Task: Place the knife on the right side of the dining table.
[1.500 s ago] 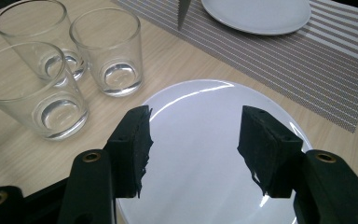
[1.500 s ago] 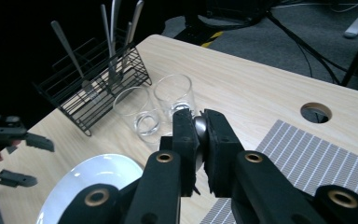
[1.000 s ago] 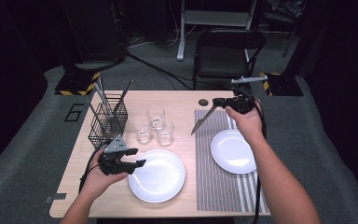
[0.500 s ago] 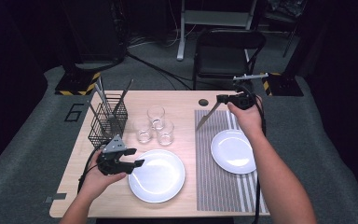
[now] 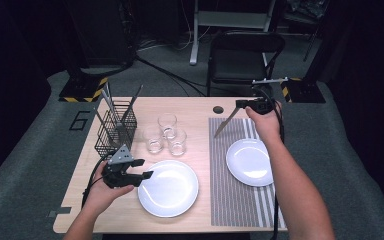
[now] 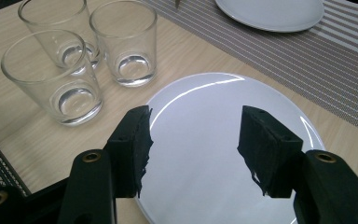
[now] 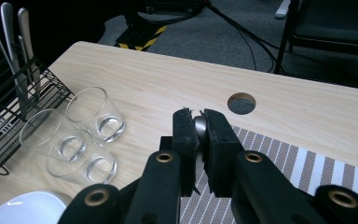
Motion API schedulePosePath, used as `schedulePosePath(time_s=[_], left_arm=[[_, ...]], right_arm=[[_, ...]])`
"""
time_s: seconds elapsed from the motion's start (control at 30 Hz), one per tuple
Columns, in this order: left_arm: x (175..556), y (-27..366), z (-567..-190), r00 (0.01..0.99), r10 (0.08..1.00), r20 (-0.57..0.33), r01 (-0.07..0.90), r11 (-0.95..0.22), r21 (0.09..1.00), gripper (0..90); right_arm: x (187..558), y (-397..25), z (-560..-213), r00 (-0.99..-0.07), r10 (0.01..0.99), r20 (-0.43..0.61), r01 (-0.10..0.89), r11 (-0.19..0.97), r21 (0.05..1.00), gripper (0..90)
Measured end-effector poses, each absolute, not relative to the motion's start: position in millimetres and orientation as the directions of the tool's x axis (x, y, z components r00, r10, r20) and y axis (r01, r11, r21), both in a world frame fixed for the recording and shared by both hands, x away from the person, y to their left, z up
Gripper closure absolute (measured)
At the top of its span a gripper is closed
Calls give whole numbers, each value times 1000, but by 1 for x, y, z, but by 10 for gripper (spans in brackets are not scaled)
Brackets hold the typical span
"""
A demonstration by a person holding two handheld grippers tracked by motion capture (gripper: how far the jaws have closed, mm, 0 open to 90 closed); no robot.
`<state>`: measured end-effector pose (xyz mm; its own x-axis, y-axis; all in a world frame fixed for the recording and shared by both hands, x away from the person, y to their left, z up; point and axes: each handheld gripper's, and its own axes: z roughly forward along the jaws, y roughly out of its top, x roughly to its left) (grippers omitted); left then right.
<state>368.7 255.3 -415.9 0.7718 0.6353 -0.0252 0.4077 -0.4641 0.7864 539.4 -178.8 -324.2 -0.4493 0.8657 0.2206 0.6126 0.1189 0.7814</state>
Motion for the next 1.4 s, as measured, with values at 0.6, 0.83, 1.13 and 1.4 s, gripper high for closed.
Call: schedulePosePath(time_s=[0.6,0.83,1.13,1.4], left_arm=[[370,257,-418,768,640,-24,412,-466,783,434],[370,257,-418,770,638,-26,413,-467,782,434],[370,258,-418,768,640,-23,412,-466,783,434],[369,258,-418,766,643,-22,413,-464,784,434]], right_arm=[[555,-184,-335,-410,881,237,626,82,776,838],[560,-187,-338,-392,884,256,632,56,773,838],[563,-195,-341,-356,892,280,646,18,763,834],[566,-204,-344,-323,900,293,657,-10,754,822]])
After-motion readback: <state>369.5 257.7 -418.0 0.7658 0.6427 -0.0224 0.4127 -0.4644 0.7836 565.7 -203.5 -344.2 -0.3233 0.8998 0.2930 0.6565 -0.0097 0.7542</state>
